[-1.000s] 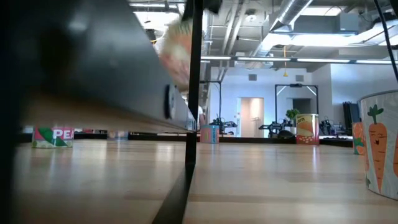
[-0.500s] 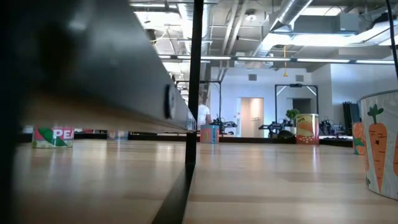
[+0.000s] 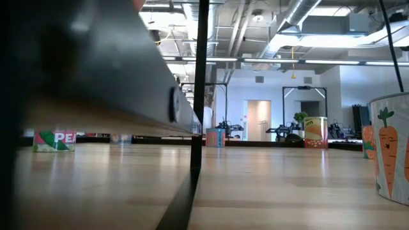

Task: Pick and place cans onto a shelf
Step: Put the bottom canned corn on the shelf, then put the canned green peas on the shelf

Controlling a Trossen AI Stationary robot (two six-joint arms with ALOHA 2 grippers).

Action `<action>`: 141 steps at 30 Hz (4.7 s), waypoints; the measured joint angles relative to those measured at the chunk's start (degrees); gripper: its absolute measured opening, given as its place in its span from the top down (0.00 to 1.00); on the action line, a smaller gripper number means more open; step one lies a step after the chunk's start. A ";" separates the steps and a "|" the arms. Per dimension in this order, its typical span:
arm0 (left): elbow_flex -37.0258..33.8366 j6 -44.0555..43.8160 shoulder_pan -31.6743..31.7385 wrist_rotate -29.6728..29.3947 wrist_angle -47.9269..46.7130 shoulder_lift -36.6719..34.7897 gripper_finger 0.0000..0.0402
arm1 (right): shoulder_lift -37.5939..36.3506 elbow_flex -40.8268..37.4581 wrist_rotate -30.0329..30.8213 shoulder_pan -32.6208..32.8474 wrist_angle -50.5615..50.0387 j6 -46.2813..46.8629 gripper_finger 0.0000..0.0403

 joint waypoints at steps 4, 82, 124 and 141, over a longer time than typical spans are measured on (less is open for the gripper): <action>0.00 0.10 0.00 0.01 -0.02 0.00 1.00 | 0.99 -0.24 -1.13 0.24 -0.32 -0.89 0.99; 0.00 0.04 0.01 -1.70 -0.20 0.14 1.00 | -41.14 -61.41 -4.82 -8.55 38.67 -8.47 0.99; 7.68 -5.60 0.00 -9.91 -2.52 16.07 1.00 | -58.14 -115.23 -3.89 -18.84 101.11 -5.12 0.98; 33.43 -13.20 -15.96 -13.85 -44.15 43.01 1.00 | -58.12 -115.21 -3.89 -17.35 100.40 -5.30 0.98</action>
